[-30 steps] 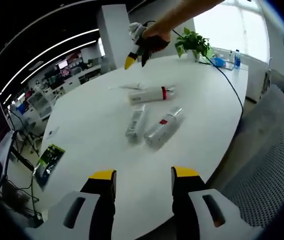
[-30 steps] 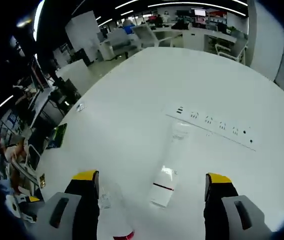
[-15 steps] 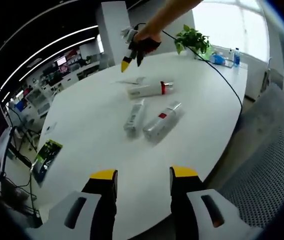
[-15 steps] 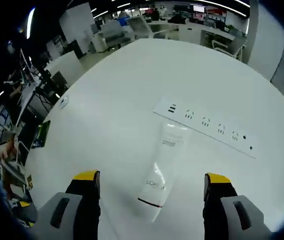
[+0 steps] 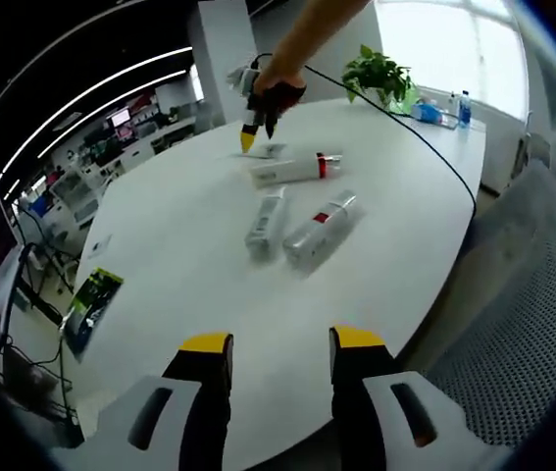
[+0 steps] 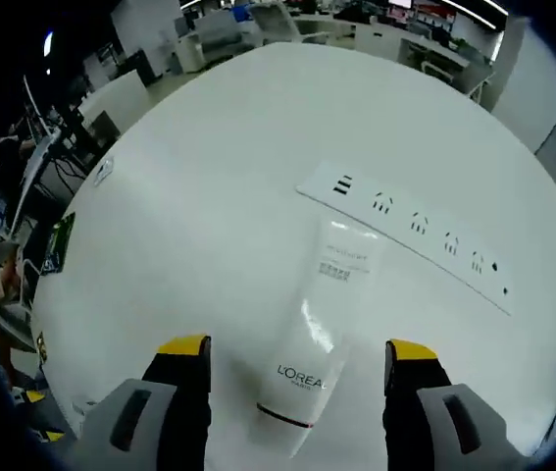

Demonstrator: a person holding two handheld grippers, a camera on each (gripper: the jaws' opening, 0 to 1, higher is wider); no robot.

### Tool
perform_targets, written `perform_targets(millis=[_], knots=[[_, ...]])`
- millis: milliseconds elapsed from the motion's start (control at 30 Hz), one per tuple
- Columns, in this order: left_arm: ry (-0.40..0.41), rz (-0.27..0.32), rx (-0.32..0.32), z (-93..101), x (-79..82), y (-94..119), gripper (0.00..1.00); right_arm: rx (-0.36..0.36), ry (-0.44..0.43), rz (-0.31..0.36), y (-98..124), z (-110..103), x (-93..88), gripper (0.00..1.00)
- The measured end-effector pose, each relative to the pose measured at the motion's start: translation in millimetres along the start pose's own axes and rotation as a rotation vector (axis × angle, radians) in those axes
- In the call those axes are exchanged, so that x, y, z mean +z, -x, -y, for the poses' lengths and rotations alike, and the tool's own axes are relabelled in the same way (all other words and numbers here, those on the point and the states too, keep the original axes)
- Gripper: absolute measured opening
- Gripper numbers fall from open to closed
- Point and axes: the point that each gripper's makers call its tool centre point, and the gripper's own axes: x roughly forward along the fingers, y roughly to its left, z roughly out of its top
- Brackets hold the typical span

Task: Arrange the skincare products in the storage area until every visible bottle or jar stands upright without overlapping.

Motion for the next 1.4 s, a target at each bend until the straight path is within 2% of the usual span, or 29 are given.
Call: perform_targets(millis=[100,200,367,400,667,733,767,900,1067,1400], knots=[[0.005,-0.002,0.004,-1.0,-1.8,1,0.34,0.001,-0.002,-0.027,-5,-2,-3.0,0.65],[-0.001,-0.005,0.002,-0.6,-3.8,2,0.34,-0.036,0.029,-0.063,-10,3,-9.0,0.61],[-0.005,-0.011,-0.001,-0.5,-5.3,1,0.35,-0.027,0.026,-0.098,-17,3,-16.0,0.50],[-0.004,-0.012,0.000,-0.4,-5.3,1,0.35,-0.033,0.033,-0.103,-18,5,-17.0,0.50],[-0.010,-0.020,-0.004,0.6,-6.3,2,0.33,-0.041,0.035,-0.081,-13,6,-16.3,0.47],[-0.011,-0.019,-0.005,0.4,-6.0,2,0.33,-0.043,0.039,-0.069,-12,7,-15.7,0.41],[-0.011,-0.019,-0.004,0.2,-5.8,2,0.33,-0.047,0.048,-0.063,-11,7,-15.7,0.36],[-0.013,-0.018,-0.002,-0.5,-5.9,2,0.32,-0.045,0.052,-0.054,-11,3,-16.8,0.31],[-0.018,-0.018,-0.001,-0.5,-6.4,1,0.32,-0.034,0.132,-0.065,-12,2,-17.1,0.24],[-0.025,-0.012,0.002,-1.6,-4.6,2,0.32,-0.015,0.189,-0.024,-9,-2,-13.1,0.16]])
